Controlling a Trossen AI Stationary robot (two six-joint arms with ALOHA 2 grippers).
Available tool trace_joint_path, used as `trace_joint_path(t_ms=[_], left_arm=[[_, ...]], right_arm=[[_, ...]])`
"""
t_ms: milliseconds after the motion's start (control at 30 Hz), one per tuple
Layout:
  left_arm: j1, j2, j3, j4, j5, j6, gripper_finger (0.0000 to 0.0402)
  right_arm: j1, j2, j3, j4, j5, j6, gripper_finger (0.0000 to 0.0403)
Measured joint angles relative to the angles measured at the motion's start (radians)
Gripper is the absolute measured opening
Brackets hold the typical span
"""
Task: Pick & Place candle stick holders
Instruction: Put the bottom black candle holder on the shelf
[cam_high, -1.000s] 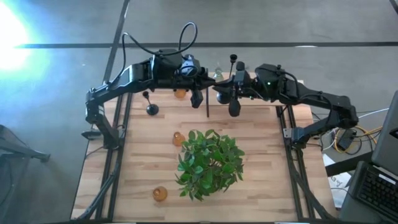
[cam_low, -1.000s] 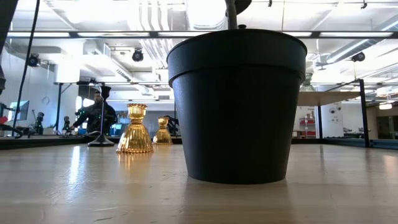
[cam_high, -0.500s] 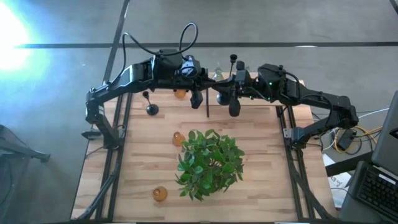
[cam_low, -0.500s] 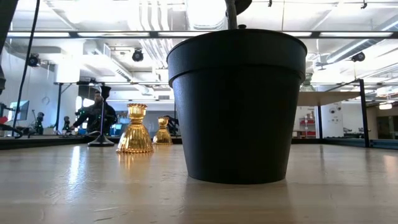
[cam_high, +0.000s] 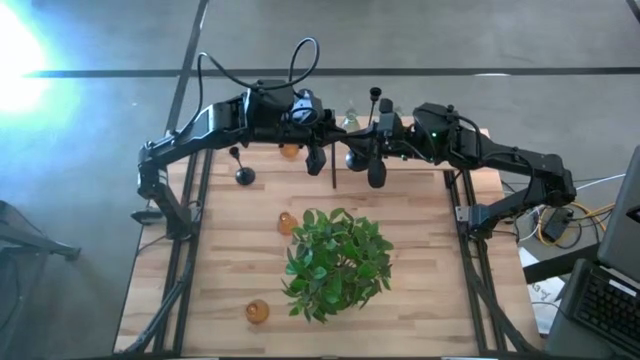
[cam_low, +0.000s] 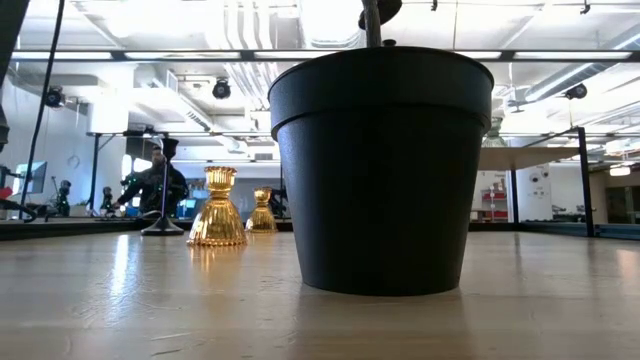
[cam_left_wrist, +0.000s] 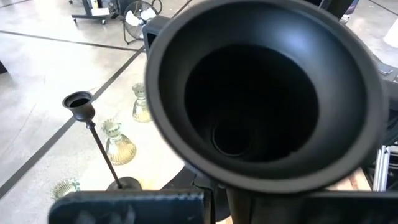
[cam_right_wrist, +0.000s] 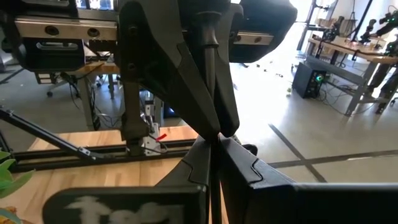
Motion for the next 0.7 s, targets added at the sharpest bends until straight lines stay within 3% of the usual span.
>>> trace_joint_path(t_ms=[700], left_arm=[[0.000, 0.000, 0.000, 0.013, 0.000, 0.049, 0.0041]], right_arm=[[0.000, -0.006, 0.000, -0.001, 0.003, -0.004, 0.0008]])
